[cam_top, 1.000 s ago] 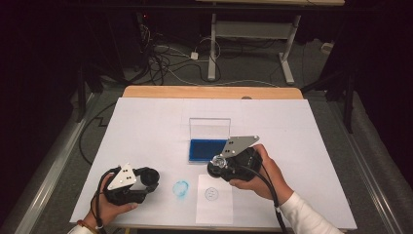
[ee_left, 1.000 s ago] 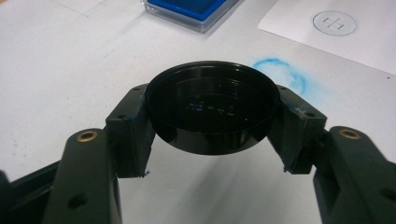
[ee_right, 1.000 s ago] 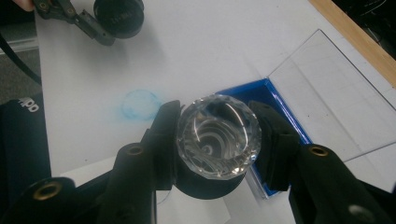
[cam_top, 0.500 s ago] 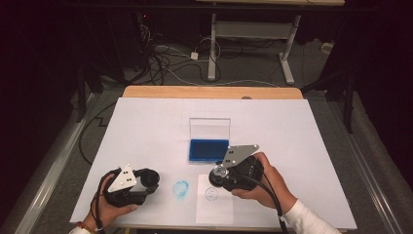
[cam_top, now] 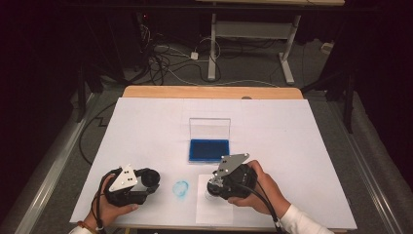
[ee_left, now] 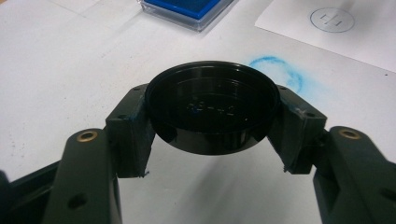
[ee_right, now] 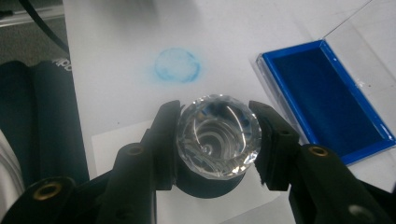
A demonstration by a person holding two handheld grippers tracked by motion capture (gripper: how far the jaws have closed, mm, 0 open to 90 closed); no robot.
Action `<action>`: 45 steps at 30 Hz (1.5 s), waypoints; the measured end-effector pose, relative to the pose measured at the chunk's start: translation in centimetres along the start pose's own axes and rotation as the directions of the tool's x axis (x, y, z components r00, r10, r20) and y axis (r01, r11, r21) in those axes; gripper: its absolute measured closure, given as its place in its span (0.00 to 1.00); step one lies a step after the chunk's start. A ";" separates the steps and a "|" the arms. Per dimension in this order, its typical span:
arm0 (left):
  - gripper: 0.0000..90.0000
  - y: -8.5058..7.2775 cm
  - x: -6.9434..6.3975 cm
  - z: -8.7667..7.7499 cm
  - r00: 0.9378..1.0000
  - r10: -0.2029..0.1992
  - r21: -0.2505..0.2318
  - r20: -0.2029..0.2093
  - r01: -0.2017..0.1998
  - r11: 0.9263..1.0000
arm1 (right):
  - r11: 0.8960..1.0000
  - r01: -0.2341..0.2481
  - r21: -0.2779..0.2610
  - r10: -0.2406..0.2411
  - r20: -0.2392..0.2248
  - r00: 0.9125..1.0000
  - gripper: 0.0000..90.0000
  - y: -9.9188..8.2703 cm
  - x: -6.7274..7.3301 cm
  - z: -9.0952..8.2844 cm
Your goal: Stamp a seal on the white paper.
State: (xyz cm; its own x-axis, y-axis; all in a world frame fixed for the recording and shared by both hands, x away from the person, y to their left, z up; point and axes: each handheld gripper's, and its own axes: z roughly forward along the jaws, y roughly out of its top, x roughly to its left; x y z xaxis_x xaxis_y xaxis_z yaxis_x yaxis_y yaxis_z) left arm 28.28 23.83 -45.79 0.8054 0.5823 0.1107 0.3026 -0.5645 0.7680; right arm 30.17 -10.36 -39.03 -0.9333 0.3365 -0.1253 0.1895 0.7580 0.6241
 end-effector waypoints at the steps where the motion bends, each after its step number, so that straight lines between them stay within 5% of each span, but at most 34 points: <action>1: 0.41 0.0 0.0 0.0 1.000 0.000 -0.001 0.000 0.000 1.000 | 1.000 -0.001 0.002 0.001 -0.004 1.000 0.63 -0.1 0.0 0.2; 13: 0.41 0.0 0.0 0.0 1.000 0.005 0.005 0.002 -0.005 1.000 | 1.000 -0.016 0.022 0.016 -0.024 1.000 0.63 -1.1 0.3 2.9; 45: 0.41 0.0 -0.2 0.2 1.000 0.011 0.014 0.005 -0.011 1.000 | 0.999 -0.034 0.020 0.034 -0.036 0.999 0.63 -2.0 0.5 4.2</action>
State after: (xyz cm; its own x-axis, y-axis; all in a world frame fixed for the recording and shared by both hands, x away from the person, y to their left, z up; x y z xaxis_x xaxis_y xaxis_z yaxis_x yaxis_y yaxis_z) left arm 28.22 23.61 -45.91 0.8109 0.5736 0.1160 0.3010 -0.5788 0.7579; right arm 30.65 -9.36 -43.56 -0.9366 0.3420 -0.0757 0.2269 0.7572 0.6125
